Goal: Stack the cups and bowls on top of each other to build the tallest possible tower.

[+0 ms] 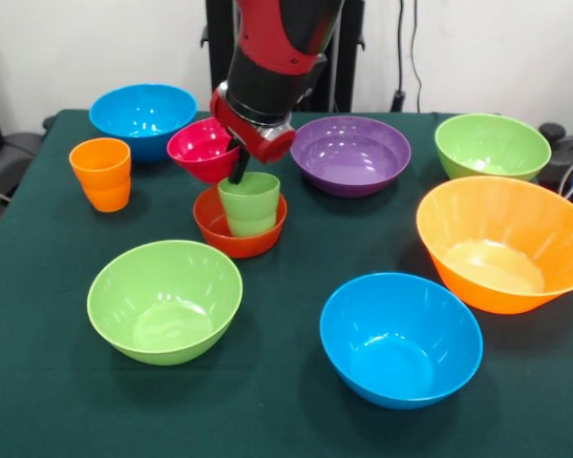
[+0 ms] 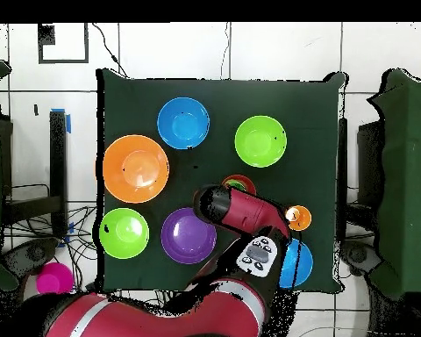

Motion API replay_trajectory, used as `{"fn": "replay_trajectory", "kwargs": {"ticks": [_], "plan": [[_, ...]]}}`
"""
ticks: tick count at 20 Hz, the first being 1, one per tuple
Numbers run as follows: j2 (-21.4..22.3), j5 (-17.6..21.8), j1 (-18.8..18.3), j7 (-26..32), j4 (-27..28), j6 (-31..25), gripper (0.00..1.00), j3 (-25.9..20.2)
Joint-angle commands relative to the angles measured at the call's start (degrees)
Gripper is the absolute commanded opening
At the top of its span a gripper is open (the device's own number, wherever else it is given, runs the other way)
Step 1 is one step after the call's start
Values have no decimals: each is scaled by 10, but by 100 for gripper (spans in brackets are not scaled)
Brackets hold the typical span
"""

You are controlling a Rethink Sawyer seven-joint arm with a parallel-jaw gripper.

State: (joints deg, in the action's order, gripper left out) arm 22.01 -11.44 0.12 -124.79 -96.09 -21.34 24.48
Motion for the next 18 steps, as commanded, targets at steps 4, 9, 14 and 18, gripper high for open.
{"fn": "replay_trajectory", "kwargs": {"ticks": [4,9,14,18], "plan": [[10,-19,39,-91,36,-121,0,-35],[47,-13,55,-88,45,-188,0,-16],[51,-7,53,-80,51,-185,0,-13],[56,2,48,-66,61,-190,0,-14]]}}
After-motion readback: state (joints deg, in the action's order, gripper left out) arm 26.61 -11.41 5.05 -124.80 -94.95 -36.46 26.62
